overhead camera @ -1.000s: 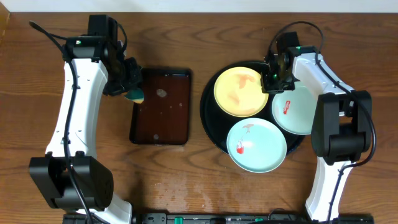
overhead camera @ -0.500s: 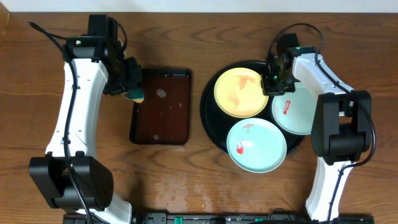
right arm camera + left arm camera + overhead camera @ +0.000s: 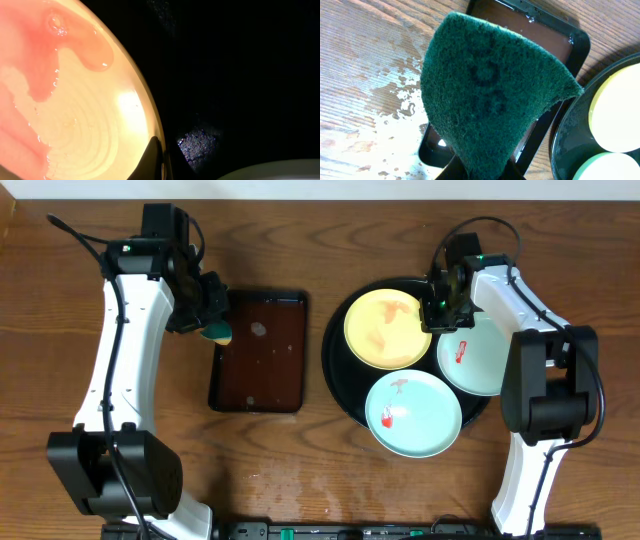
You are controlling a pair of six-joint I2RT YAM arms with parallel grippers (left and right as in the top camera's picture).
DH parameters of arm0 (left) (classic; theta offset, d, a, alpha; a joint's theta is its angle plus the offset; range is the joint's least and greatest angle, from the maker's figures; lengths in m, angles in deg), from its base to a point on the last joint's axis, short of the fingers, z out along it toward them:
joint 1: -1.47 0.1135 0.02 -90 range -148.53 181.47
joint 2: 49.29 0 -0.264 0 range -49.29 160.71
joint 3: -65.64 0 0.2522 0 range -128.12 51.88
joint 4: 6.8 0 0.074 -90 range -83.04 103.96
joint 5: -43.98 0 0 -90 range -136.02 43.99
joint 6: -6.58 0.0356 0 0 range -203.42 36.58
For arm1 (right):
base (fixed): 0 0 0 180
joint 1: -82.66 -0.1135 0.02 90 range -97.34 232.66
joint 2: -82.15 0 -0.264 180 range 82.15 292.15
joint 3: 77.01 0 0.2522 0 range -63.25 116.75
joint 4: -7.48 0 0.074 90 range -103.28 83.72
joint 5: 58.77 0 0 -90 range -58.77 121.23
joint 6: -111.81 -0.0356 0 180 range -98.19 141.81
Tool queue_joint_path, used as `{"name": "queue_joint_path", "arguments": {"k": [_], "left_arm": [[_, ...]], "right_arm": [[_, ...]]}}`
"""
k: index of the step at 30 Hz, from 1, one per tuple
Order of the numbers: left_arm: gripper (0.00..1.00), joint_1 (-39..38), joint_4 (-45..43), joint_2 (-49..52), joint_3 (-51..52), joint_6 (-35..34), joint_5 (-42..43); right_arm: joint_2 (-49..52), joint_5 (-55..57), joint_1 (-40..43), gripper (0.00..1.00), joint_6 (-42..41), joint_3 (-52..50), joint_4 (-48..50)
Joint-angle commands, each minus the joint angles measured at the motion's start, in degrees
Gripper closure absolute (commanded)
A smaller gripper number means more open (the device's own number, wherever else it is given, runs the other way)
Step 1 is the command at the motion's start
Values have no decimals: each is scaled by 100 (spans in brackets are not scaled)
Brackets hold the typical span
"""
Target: Clean dirty plates on tray and stack at the side
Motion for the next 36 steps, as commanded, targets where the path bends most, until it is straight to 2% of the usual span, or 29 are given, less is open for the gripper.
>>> {"name": "queue_joint_path", "arguments": {"k": [1,17,36], "left_arm": [[92,-11,-26,-15,68,-9,-33],[92,-13,-131,-15,68,-7,-35],[92,-11,-133,-15,68,-7,-35]], "right_arm": [[-70,107,-9,99,-85,-52,98],[-162,-24,-4,99,-251,122,81],[-1296,197,-9,99,-225,247,201]]}}
